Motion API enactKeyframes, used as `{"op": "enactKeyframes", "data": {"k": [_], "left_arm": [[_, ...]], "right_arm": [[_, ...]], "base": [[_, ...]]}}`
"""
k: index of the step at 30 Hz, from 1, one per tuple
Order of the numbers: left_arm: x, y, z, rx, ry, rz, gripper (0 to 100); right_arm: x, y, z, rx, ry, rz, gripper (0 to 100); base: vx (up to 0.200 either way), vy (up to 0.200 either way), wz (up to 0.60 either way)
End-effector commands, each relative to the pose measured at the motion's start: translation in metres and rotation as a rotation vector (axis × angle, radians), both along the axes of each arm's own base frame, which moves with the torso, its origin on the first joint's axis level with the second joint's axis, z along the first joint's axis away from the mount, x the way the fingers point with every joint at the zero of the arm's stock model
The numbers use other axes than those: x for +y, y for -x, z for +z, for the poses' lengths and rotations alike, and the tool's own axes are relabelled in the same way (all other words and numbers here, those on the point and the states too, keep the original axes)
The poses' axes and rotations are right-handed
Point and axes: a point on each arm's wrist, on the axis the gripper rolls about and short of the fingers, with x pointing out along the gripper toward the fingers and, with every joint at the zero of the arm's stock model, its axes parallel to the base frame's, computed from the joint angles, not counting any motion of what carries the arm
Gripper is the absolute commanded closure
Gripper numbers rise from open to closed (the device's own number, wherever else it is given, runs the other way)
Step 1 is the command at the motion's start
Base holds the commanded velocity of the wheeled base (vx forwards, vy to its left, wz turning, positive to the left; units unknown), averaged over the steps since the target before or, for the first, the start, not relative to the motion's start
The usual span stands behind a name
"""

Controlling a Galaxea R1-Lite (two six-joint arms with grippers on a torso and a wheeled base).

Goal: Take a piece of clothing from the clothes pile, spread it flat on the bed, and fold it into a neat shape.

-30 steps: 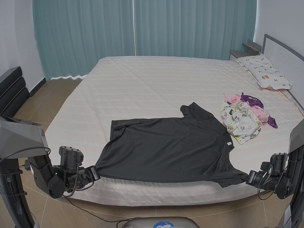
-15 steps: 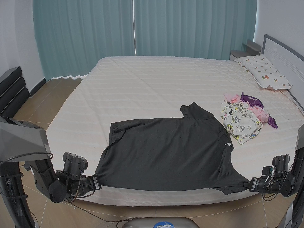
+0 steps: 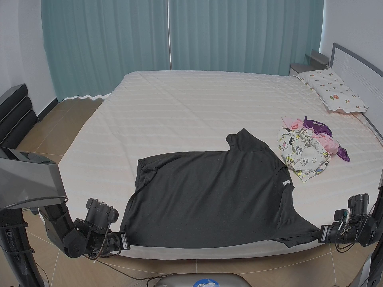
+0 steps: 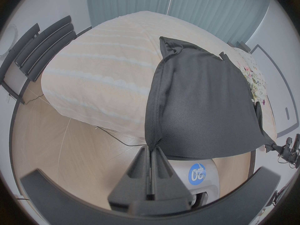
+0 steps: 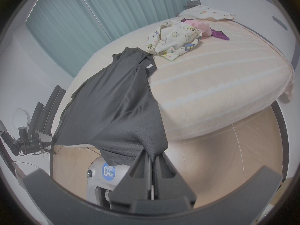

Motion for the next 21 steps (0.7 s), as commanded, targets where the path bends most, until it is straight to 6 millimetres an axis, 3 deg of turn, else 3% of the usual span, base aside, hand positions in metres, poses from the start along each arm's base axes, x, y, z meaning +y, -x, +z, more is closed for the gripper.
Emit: {"op": "enactKeyframes", "data": {"k": [1,14,21], "left_arm": [[-0.010,0.010,0.006,0.017,-0.015,-0.048,100],[-0.013,0.009,0.013,0.032,-0.022,-0.050,100],[-0.008,-0.006,0.028,-0.046,0.040,0.035,100]], "right_arm": [[0.001,0.011,0.015,-0.020,0.013,-0.012,100],[0.008,0.034,0.024,0.108,0.106,-0.063,100],[0.007,0.010,0.038,-0.052,0.037,-0.177,100]], "base": [[0.000,0.000,0.00],[0.000,0.000,0.00],[0.000,0.000,0.00]]}}
